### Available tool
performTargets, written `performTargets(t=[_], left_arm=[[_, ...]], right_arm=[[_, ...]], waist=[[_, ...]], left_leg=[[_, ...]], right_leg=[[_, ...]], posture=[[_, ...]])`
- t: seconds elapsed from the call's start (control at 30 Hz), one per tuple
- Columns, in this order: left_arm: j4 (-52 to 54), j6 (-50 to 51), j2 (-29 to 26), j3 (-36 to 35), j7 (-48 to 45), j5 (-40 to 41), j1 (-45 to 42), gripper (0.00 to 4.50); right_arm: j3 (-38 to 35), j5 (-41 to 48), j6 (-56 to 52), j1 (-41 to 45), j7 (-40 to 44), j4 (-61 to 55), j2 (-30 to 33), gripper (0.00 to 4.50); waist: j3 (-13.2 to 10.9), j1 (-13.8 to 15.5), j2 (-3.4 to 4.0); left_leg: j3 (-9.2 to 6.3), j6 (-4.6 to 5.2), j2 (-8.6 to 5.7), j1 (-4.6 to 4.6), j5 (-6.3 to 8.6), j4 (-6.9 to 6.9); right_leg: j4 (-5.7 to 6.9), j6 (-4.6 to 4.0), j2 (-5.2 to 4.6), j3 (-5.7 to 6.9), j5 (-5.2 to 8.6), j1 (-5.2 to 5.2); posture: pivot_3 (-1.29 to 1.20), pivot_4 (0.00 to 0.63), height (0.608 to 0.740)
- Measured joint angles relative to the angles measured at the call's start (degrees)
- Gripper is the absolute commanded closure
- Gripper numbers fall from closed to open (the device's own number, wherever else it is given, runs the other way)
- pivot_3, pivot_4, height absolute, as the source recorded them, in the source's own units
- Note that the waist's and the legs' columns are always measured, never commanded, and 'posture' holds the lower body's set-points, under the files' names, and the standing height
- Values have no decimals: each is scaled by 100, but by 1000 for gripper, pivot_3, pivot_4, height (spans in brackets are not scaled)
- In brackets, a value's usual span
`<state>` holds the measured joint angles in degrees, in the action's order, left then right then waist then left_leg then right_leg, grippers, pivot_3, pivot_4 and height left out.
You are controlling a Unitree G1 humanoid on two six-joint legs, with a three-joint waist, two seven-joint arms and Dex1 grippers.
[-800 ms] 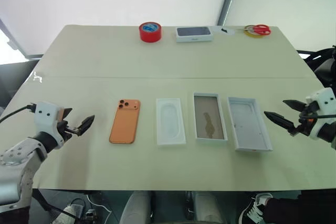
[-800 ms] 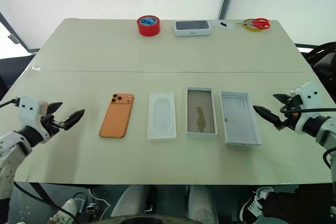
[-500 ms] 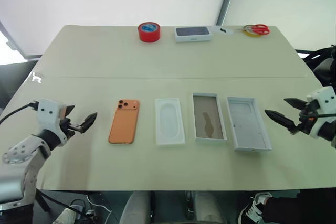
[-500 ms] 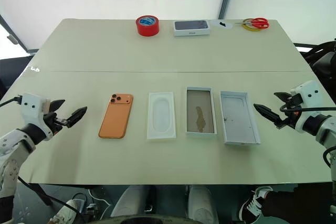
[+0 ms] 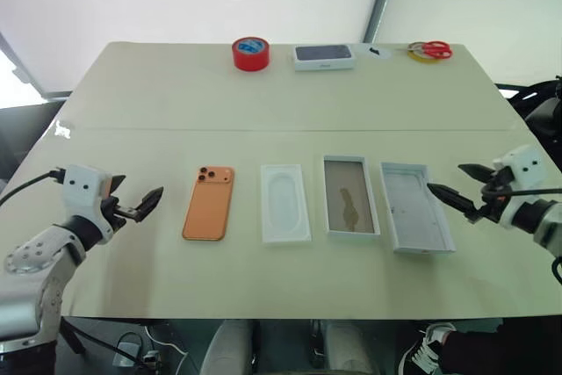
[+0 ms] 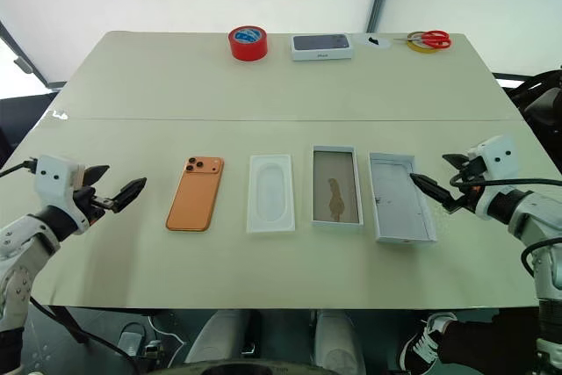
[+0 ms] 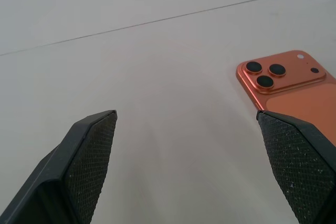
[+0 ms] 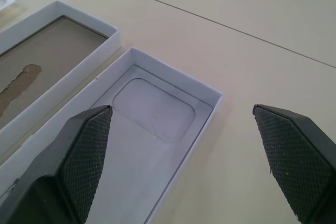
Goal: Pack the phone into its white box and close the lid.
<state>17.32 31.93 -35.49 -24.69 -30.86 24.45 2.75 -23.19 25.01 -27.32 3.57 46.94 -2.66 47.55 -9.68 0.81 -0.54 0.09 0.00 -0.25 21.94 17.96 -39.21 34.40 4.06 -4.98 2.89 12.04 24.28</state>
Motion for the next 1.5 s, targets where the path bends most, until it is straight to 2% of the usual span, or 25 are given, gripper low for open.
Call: performTargets(t=[0.53,0.7,0.83,1.0,1.23,1.4,1.5], left_arm=[[-289,-248,224,565,-1,-50,-406,39],[273,99,298,1073,-87,131,-427,39],[983,774,422,1538,-42,487,-492,39],[1659,2178,754,1771,669,1062,-853,39],[1779,4548,1859,1641,1968,1689,-1493,39],[1728,5591,2709,1237,2336,1879,-1992,39],[1551,5964,2962,1184,2529,1871,-2155,39]], right_arm=[[126,136,-259,-129,-167,-733,-158,17],[415,462,-595,-122,-85,-1470,-157,17],[961,544,-749,-99,27,-2136,-147,17],[1762,272,-728,148,116,-2368,-97,17],[2236,-133,-642,334,256,-2371,119,17],[2282,-188,-619,358,263,-2377,111,17],[2294,-237,-586,315,264,-2407,110,17]], waist=[[0,-5,0],[0,-5,-1],[0,-6,-2],[-2,-5,-4],[-13,-7,-23],[-14,-5,-26],[-15,-6,-27]], left_leg=[[5,0,0,-10,0,-1],[5,0,1,-10,0,-1],[5,0,1,-11,0,-1],[4,0,-1,-16,0,-3],[-1,1,-3,-42,-1,-3],[-5,0,-4,-51,-1,-4],[-6,0,-5,-53,-1,-3]], right_leg=[[5,1,1,-6,-1,-5],[6,1,1,-8,-1,-6],[6,2,1,-9,-1,-6],[13,4,3,-11,-1,-8],[14,16,7,-10,-4,-38],[12,5,8,-9,2,-50],[10,5,9,-9,2,-52]], posture=[[0,150,740],[0,150,740],[0,150,740],[0,150,740],[0,150,740],[0,150,740],[0,150,740]])
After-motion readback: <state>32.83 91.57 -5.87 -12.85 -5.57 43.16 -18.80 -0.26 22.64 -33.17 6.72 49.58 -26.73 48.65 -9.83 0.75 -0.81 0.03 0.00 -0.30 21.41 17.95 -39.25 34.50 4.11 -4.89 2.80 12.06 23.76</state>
